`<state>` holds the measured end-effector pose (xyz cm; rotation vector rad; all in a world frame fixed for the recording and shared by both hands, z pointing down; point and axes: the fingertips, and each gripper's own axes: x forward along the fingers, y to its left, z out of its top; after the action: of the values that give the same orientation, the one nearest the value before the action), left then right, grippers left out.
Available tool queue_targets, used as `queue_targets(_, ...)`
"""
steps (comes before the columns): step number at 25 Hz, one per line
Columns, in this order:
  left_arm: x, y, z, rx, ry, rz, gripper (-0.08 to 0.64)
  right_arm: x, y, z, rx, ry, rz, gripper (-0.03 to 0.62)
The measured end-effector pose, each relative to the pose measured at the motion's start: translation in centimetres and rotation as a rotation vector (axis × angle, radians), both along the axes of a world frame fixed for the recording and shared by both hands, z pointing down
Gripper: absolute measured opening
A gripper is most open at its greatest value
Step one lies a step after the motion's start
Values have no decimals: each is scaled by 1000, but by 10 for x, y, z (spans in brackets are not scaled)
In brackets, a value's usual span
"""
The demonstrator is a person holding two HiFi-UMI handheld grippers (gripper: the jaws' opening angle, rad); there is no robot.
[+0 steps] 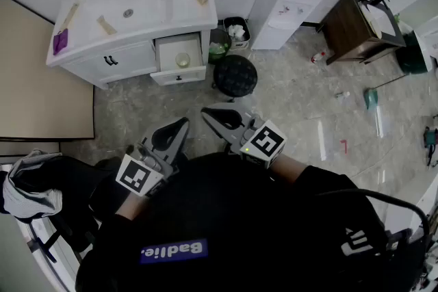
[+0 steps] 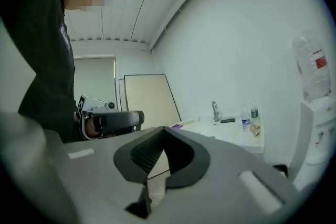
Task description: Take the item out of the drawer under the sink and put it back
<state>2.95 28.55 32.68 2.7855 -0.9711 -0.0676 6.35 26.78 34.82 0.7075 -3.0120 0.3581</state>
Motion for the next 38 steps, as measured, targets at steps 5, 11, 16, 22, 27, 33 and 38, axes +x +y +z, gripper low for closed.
queue_targets(5, 1, 2, 2, 3, 3, 0, 5, 2, 1, 4, -10, 1, 2, 0)
queue_targets(11, 0, 1, 4, 2, 3, -4, 5, 1, 0, 6, -19, 4, 1, 0)
queue_targets(16, 2, 0, 4, 0, 3, -10, 5, 1, 0, 6, -18, 3, -11, 0)
queue_targets(22, 8, -3, 5, -1, 2, -18, 5, 5, -2, 8, -33, -8, -38, 2)
queue_targets(27, 18, -8, 3, -3, -6, -32, 5, 16, -10, 6, -35, -18, -40, 2)
queue_targets(33, 37, -23, -3, 32, -17, -107, 5, 40, -20, 4, -35, -30, -79, 2)
queue_targets(38, 52, -34, -1, 32, -12, -193, 5, 63, -31, 12, -62, -43, -120, 2)
